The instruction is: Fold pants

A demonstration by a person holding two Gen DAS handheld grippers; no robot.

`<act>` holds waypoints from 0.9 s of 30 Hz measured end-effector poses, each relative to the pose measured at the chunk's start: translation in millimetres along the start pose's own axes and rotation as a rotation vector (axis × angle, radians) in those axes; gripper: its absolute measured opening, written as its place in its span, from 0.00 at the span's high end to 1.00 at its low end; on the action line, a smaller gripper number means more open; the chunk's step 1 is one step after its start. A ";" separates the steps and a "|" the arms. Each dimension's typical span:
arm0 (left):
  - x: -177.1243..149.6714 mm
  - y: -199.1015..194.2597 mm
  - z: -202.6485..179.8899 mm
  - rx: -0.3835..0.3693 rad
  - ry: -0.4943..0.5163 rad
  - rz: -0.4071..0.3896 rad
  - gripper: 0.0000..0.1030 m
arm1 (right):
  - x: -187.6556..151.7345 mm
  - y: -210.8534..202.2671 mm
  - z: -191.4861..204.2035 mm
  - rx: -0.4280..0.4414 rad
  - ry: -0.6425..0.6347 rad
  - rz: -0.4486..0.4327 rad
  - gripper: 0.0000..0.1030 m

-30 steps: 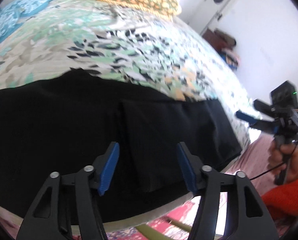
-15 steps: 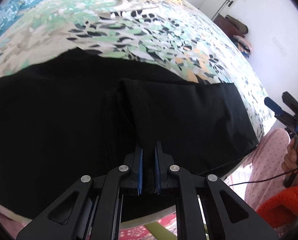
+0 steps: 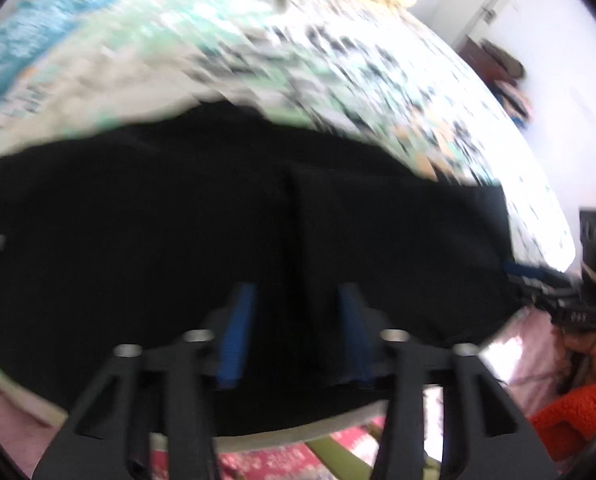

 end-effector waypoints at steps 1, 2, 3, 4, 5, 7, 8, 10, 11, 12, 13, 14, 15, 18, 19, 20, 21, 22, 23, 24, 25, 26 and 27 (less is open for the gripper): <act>5.7 -11.2 4.1 0.008 -0.016 -0.048 0.40 | -0.8 0.5 -2.4 0.010 0.013 -0.005 0.24; 11.8 -21.3 5.6 0.005 -0.027 -0.092 0.40 | -1.2 0.7 -2.7 0.017 0.023 -0.009 0.24; 16.4 -27.4 4.3 0.003 -0.026 -0.119 0.40 | -1.5 1.0 -2.4 0.020 0.026 -0.010 0.23; 20.8 -32.0 -0.1 0.002 -0.013 -0.142 0.40 | -1.4 1.2 -0.5 0.019 0.025 -0.009 0.22; 24.8 -34.3 -8.5 -0.009 0.012 -0.160 0.40 | -1.5 2.2 1.0 0.016 0.019 -0.008 0.21; 28.0 -29.5 -25.2 -0.039 0.076 -0.155 0.40 | -2.2 2.9 4.9 -0.003 0.001 -0.007 0.19; 27.1 -20.1 -37.6 -0.043 0.125 -0.133 0.40 | -1.7 0.7 7.7 -0.013 -0.004 -0.002 0.19; 23.6 1.2 -51.3 -0.031 0.204 -0.085 0.40 | 5.9 -10.4 10.6 0.025 0.024 -0.017 0.19; 21.7 11.5 -53.8 -0.014 0.230 -0.064 0.40 | 14.2 -18.4 11.1 0.069 0.053 -0.045 0.19; 17.5 23.5 -53.4 0.006 0.243 -0.037 0.42 | 25.0 -26.6 10.6 0.100 0.080 -0.073 0.19; 12.2 34.0 -51.5 0.016 0.241 -0.007 0.45 | 36.7 -32.9 9.2 0.115 0.099 -0.091 0.19; 9.0 38.6 -49.4 0.016 0.234 0.006 0.46 | 49.0 -36.9 8.1 0.126 0.116 -0.102 0.19; 8.7 39.7 -49.4 0.010 0.234 0.000 0.46 | 60.9 -38.0 8.0 0.144 0.127 -0.107 0.19; 2.4 36.6 -47.4 0.008 0.238 -0.006 0.45 | 86.0 -15.1 -3.4 0.160 0.165 -0.056 0.19; 0.2 36.2 -46.6 0.006 0.235 -0.007 0.44 | 89.6 -0.9 -13.6 0.142 0.194 -0.031 0.19; -1.4 35.7 -46.8 0.001 0.235 -0.010 0.44 | 89.6 14.0 -21.6 0.145 0.227 0.003 0.20; -0.2 35.7 -47.0 0.000 0.236 -0.010 0.44 | 89.3 22.7 -25.7 0.159 0.247 0.018 0.20; -0.3 35.2 -47.0 0.002 0.240 -0.010 0.44 | 92.2 22.4 -24.8 0.164 0.246 -0.004 0.20; 0.2 35.1 -47.2 0.005 0.244 -0.009 0.44 | 92.3 18.6 -21.5 0.150 0.236 -0.014 0.20; -0.6 33.6 -47.3 0.006 0.245 -0.009 0.44 | 92.0 13.5 -18.2 0.130 0.216 -0.022 0.20; -0.3 33.0 -47.3 0.006 0.244 -0.008 0.44 | 90.8 4.9 -12.9 0.110 0.182 -0.037 0.20; 0.2 33.7 -47.7 0.005 0.241 -0.007 0.44 | 88.8 -4.3 -6.9 0.093 0.141 -0.050 0.20; 0.3 33.8 -47.5 0.004 0.238 -0.004 0.44 | 84.1 -14.1 -0.5 0.076 0.097 -0.056 0.20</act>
Point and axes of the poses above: each gripper's, at about its wrist camera, not at the fingertips, and y roughly the way its jaws point, z to its left, x to its top, the point moved 9 cm from there along y, roughly the way its jaws point, and after that the axes turned 9 degrees about y, right-handed, at the moved point
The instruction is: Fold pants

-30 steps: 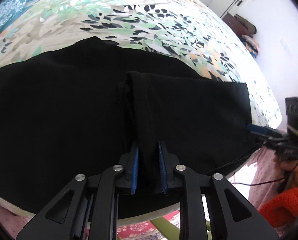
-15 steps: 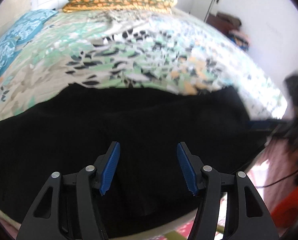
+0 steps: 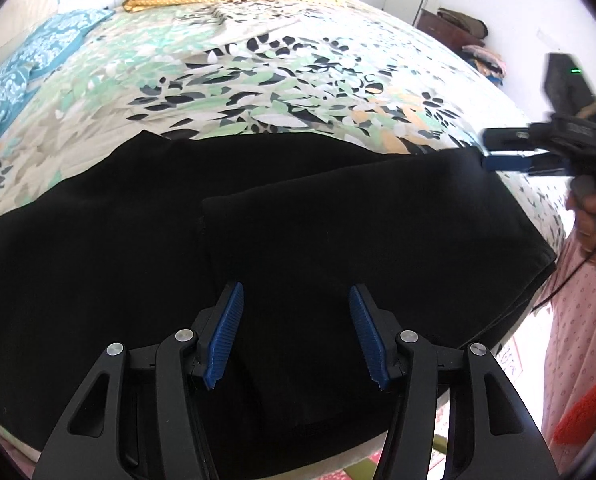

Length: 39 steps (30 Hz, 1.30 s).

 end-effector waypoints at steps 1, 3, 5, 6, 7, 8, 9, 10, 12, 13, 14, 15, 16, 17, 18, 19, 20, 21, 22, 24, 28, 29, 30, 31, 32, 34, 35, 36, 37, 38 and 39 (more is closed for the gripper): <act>0.1 -0.3 0.3 0.000 -0.002 0.003 0.44 | -7.6 -9.2 3.9 -0.026 -0.040 -0.002 0.20; 0.5 -0.3 0.7 0.002 -0.010 0.009 0.44 | -27.8 -24.3 13.3 -0.046 -0.103 0.014 0.20; 0.4 -0.3 0.7 0.005 -0.019 0.012 0.43 | -52.3 -33.5 19.4 -0.060 -0.145 0.027 0.20; 0.5 0.0 0.2 0.006 -0.021 0.014 0.42 | -64.8 -34.7 20.0 -0.066 -0.158 0.039 0.20; 0.4 0.1 -0.3 0.008 -0.021 0.016 0.41 | -76.8 -32.0 17.9 -0.075 -0.161 0.058 0.20; 0.7 0.7 -0.5 0.011 -0.020 0.018 0.41 | -88.4 -26.5 11.7 -0.090 -0.153 0.084 0.20; 0.8 1.1 -1.0 0.015 -0.018 0.019 0.40 | -97.9 -17.5 3.3 -0.110 -0.129 0.115 0.20; 0.9 1.4 -1.6 0.019 -0.015 0.021 0.40 | -106.5 -10.8 -5.4 -0.121 -0.097 0.141 0.19; 0.7 2.0 -2.9 0.024 -0.007 0.026 0.40 | -113.4 -2.7 -14.8 -0.124 -0.050 0.157 0.19; 0.3 1.9 -3.4 0.030 -0.001 0.028 0.39 | -111.4 -4.3 -13.4 -0.121 -0.053 0.150 0.18; -0.2 1.7 -3.7 0.033 0.004 0.029 0.39 | -109.7 -5.6 -11.7 -0.120 -0.057 0.150 0.17; -0.5 1.7 -3.8 0.035 0.006 0.029 0.39 | -109.6 -5.4 -12.0 -0.122 -0.060 0.153 0.17; -0.6 1.8 -3.8 0.035 0.007 0.028 0.39 | -109.7 -4.6 -12.8 -0.123 -0.061 0.157 0.17; -0.5 2.0 -3.8 0.034 0.007 0.029 0.39 | -110.1 -4.5 -13.2 -0.125 -0.064 0.156 0.17; -0.2 2.3 -4.0 0.033 0.006 0.029 0.38 | -110.4 -4.9 -13.6 -0.128 -0.069 0.152 0.17; 0.1 2.3 -4.4 0.030 0.006 0.029 0.37 | -110.8 -6.4 -12.4 -0.132 -0.073 0.148 0.17; 0.2 2.3 -5.0 0.030 0.007 0.029 0.36 | -110.9 -8.2 -11.5 -0.134 -0.077 0.141 0.17; -0.1 2.6 -5.6 0.033 0.012 0.029 0.36 | -110.4 -11.6 -10.1 -0.133 -0.078 0.127 0.17; -0.4 2.7 -6.2 0.038 0.020 0.030 0.36 | -109.3 -14.4 -6.7 -0.121 -0.077 0.110 0.17; -1.0 3.1 -7.7 0.048 0.038 0.033 0.35 | -106.6 -23.4 2.7 -0.065 -0.078 0.072 0.17; -1.0 3.2 -10.0 0.047 0.042 0.032 0.30 | -91.9 -48.0 20.4 -0.047 -0.147 -0.070 0.17; -0.8 2.7 -10.1 0.046 0.039 0.032 0.30 | -87.8 -51.2 22.4 -0.060 -0.167 -0.098 0.17; -0.2 1.1 -10.0 0.040 0.029 0.029 0.30 | -83.9 -51.3 24.7 -0.068 -0.178 -0.115 0.17; 0.8 -1.6 -9.5 0.027 0.015 0.023 0.30 | -81.4 -49.7 26.2 -0.071 -0.179 -0.120 0.17; 2.6 -6.1 -8.1 0.007 -0.005 0.009 0.30 | -80.3 -47.3 25.8 -0.072 -0.175 -0.119 0.17; 7.0 -19.3 0.1 -0.022 -0.058 -0.033 0.30 | -79.1 -40.2 24.7 -0.080 -0.171 -0.112 0.17; 8.6 -25.4 7.2 -0.022 -0.086 -0.049 0.30 | -80.6 -36.2 23.3 -0.087 -0.177 -0.105 0.17; 9.4 -32.3 18.2 -0.014 -0.121 -0.063 0.29 | -82.6 -32.3 22.0 -0.095 -0.183 -0.095 0.17; 9.3 -37.6 28.8 -0.007 -0.154 -0.073 0.28 | -83.4 -30.8 21.1 -0.098 -0.185 -0.086 0.17; 8.2 -44.1 44.7 0.000 -0.204 -0.083 0.28 | -84.1 -28.9 20.5 -0.095 -0.183 -0.078 0.17; 6.7 -48.8 57.2 0.004 -0.245 -0.089 0.28 | -84.5 -29.7 19.1 -0.090 -0.178 -0.076 0.17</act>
Point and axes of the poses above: each gripper's, at about its wrist camera, not at the fingertips, and y roughly the way its jaws point, z to its left, x to its top, the point moved 9 cm from there along y, roughly the way its jaws point, and after that the axes turned 9 degrees about y, right-handed, at the moved point
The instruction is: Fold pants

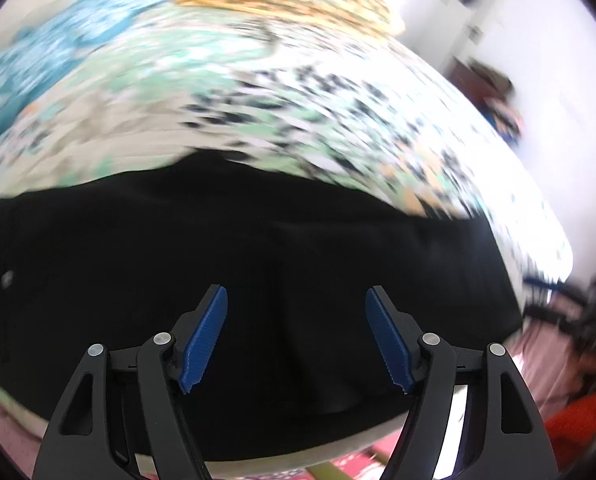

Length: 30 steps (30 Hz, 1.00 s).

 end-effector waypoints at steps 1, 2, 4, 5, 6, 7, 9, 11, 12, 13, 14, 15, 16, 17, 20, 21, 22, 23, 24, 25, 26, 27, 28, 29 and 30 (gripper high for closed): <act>2.8 -6.1 18.4 0.004 -0.056 -0.007 0.28 | -0.1 -1.0 -1.9 0.003 0.004 -0.004 0.17; 5.5 -11.5 34.3 0.008 -0.099 -0.013 0.28 | 0.8 -1.1 -2.7 0.004 0.007 -0.011 0.17; 12.8 -27.2 77.6 0.033 -0.188 -0.031 0.28 | 1.3 -0.7 -4.4 0.005 0.016 -0.024 0.17; 16.6 -37.1 101.0 0.057 -0.219 -0.041 0.28 | 1.8 -0.9 -5.7 0.005 0.021 -0.026 0.17; 18.3 -46.4 123.0 0.082 -0.245 -0.045 0.28 | 1.3 -0.3 -6.7 0.005 0.026 -0.026 0.17; 20.2 -54.8 144.7 0.102 -0.269 -0.040 0.28 | 0.7 -0.4 -7.4 0.005 0.031 -0.025 0.17; 21.3 -70.2 188.6 0.134 -0.311 -0.026 0.24 | 0.5 0.0 -8.9 0.010 0.041 -0.024 0.17; 13.7 -74.0 232.0 0.161 -0.356 0.031 0.21 | 1.1 1.0 -9.4 0.018 0.052 -0.023 0.17; 8.6 -73.1 245.7 0.173 -0.369 0.062 0.21 | 1.8 1.6 -9.4 0.022 0.057 -0.023 0.17; 1.5 -69.8 259.4 0.177 -0.380 0.101 0.21 | 2.6 2.0 -8.9 0.025 0.059 -0.024 0.17; -4.9 -65.7 268.8 0.177 -0.387 0.136 0.21 | 3.1 2.5 -7.8 0.028 0.059 -0.024 0.17; -12.4 -60.3 275.6 0.175 -0.391 0.172 0.21 | 2.8 2.7 -6.7 0.030 0.055 -0.023 0.17; -18.8 -53.8 280.8 0.172 -0.391 0.203 0.21 | 2.5 3.2 -5.5 0.031 0.049 -0.021 0.17; -23.4 -50.3 283.4 0.171 -0.390 0.214 0.21 | 1.7 3.7 -4.1 0.032 0.042 -0.018 0.17; -30.4 -32.3 292.0 0.158 -0.399 0.232 0.17 | -0.5 4.6 -0.9 0.032 0.029 -0.010 0.17; -31.7 -27.7 294.5 0.154 -0.416 0.229 0.12 | -0.5 4.3 -0.9 0.032 0.029 -0.011 0.17; -32.4 -25.1 295.7 0.148 -0.433 0.230 0.11 | -0.5 3.6 -0.9 0.032 0.031 -0.013 0.17; -32.7 -21.3 295.4 0.136 -0.443 0.233 0.11 | 0.0 2.7 -1.6 0.033 0.035 -0.017 0.17; -30.9 -18.4 291.1 0.108 -0.441 0.230 0.19 | 0.4 1.7 -2.6 0.034 0.041 -0.022 0.17; -27.9 -17.9 283.6 0.067 -0.429 0.213 0.43 | 1.0 0.8 -4.0 0.034 0.048 -0.027 0.17; -26.1 -18.0 276.7 0.052 -0.413 0.209 0.49 | 1.6 0.0 -5.5 0.035 0.058 -0.031 0.17; -24.2 -21.8 273.5 0.081 -0.376 0.199 0.60 | 2.3 -0.5 -6.8 0.038 0.067 -0.034 0.17; -22.1 -25.6 270.8 0.094 -0.358 0.187 0.74 | 3.3 -0.9 -8.4 0.042 0.077 -0.037 0.17; -20.4 -33.3 269.4 0.100 -0.363 0.160 0.79 | 4.1 -1.3 -9.9 0.046 0.087 -0.039 0.17; -18.2 -42.2 267.1 0.079 -0.399 0.130 0.83 | 5.0 -1.3 -11.5 0.050 0.096 -0.040 0.17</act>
Point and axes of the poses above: each gripper's, at about its wrist camera, not at the fingertips, and y roughly the way its jaws point, z to its left, x to its top, the point moved 9 cm from there along y, roughly the way its jaws point, and after that the axes turned 9 degrees about y, right-handed, at the moved point
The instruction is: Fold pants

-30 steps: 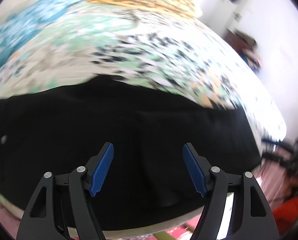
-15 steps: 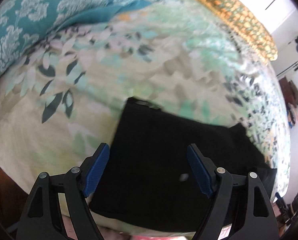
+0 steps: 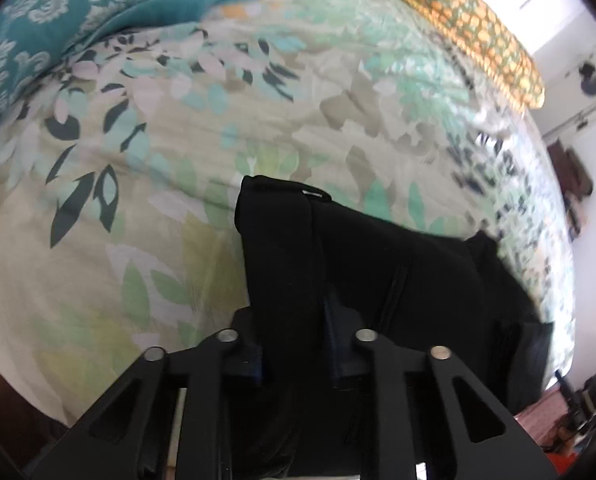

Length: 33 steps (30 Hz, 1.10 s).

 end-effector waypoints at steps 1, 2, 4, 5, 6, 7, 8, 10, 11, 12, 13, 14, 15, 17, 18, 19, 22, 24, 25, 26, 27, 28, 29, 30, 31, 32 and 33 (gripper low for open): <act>0.1 -9.8 -3.6 -0.036 -0.038 -0.025 0.86 | 1.1 0.3 -1.5 0.004 0.007 0.000 0.17; 1.1 -18.4 -9.1 -0.073 -0.068 -0.047 0.87 | 1.7 0.6 -2.3 0.007 0.011 0.001 0.17; 4.1 -43.6 -34.3 -0.187 -0.108 -0.102 0.89 | 3.0 1.6 -3.1 0.015 0.018 0.002 0.17; 4.7 -55.8 -50.4 -0.238 -0.112 -0.121 0.89 | 3.5 2.5 -2.6 0.020 0.020 0.003 0.17; 4.7 -68.0 -73.4 -0.293 -0.105 -0.135 0.89 | 4.2 3.2 -2.3 0.026 0.021 0.004 0.17; 4.4 -75.2 -94.1 -0.334 -0.090 -0.142 0.90 | 4.8 4.0 -1.7 0.031 0.022 0.004 0.17; 3.2 -79.9 -116.9 -0.370 -0.065 -0.143 0.90 | 5.2 5.2 -1.0 0.036 0.022 0.006 0.17; -3.1 -80.2 -172.5 -0.448 0.002 -0.124 0.95 | 5.4 6.8 0.1 0.042 0.021 0.007 0.17; -5.9 -75.5 -193.1 -0.457 0.022 -0.113 0.95 | 5.5 6.9 0.7 0.044 0.020 0.006 0.17; -11.7 -65.2 -219.8 -0.453 0.060 -0.092 0.95 | 5.1 6.4 1.3 0.044 0.017 0.005 0.17; -18.1 -52.7 -240.5 -0.443 0.096 -0.070 0.95 | 4.7 5.6 1.3 0.043 0.015 0.003 0.17; -25.5 -38.2 -257.6 -0.437 0.124 -0.048 0.95 | 4.4 4.0 0.6 0.041 0.015 -0.001 0.17; -35.7 -18.6 -275.0 -0.437 0.150 -0.014 0.95 | 3.9 2.6 0.1 0.041 0.017 -0.004 0.17; -58.2 17.6 -300.1 -0.419 0.176 0.053 0.95 | 3.9 -1.5 -3.8 0.039 0.031 -0.014 0.17; -69.4 36.7 -313.2 -0.379 0.220 0.078 0.95 | 4.3 -3.5 -6.0 0.039 0.041 -0.021 0.17; -77.9 49.0 -322.4 -0.337 0.269 0.088 0.94 | 5.0 -5.5 -8.6 0.041 0.053 -0.028 0.17; -97.5 70.2 -342.8 -0.261 0.380 0.117 0.81 | 7.2 -8.5 -16.1 0.047 0.092 -0.041 0.17; -100.0 66.7 -354.7 -0.346 0.364 0.156 0.78 | 8.8 -7.8 -19.6 0.054 0.110 -0.039 0.17; -98.8 59.4 -361.1 -0.423 0.337 0.170 0.73 | 9.3 -6.6 -20.1 0.059 0.116 -0.036 0.17; -95.7 52.0 -364.3 -0.461 0.325 0.167 0.69 | 9.7 -5.1 -20.1 0.063 0.119 -0.032 0.17; -89.5 41.5 -366.1 -0.476 0.323 0.146 0.57 | 10.0 -3.7 -19.9 0.066 0.119 -0.029 0.17; -82.9 30.8 -365.9 -0.478 0.327 0.115 0.46 | 9.6 -2.5 -18.5 0.069 0.114 -0.025 0.17; -76.7 18.6 -364.3 -0.484 0.329 0.087 0.45 | 9.3 -1.4 -14.9 0.076 0.101 -0.021 0.17; -70.1 3.7 -362.1 -0.515 0.321 0.063 0.45 | 8.1 -0.8 -11.0 0.087 0.085 -0.019 0.17; -63.7 -8.3 -358.7 -0.537 0.309 0.040 0.44 | 6.9 -1.0 -4.3 0.105 0.061 -0.017 0.17; -58.0 -19.0 -355.2 -0.545 0.300 0.015 0.44 | 4.9 -1.1 3.6 0.129 0.035 -0.014 0.17; -48.4 -33.0 -346.6 -0.545 0.291 -0.026 0.43 | 2.2 -1.2 12.4 0.159 0.009 -0.008 0.17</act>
Point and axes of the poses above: each gripper's, at about its wrist camera, not at the fingertips, and y roughly the way its jaws point, z to its left, x to its top, the point moved 9 cm from there along y, roughly the way its jaws point, and after that the axes turned 9 degrees about y, right-handed, at the moved point
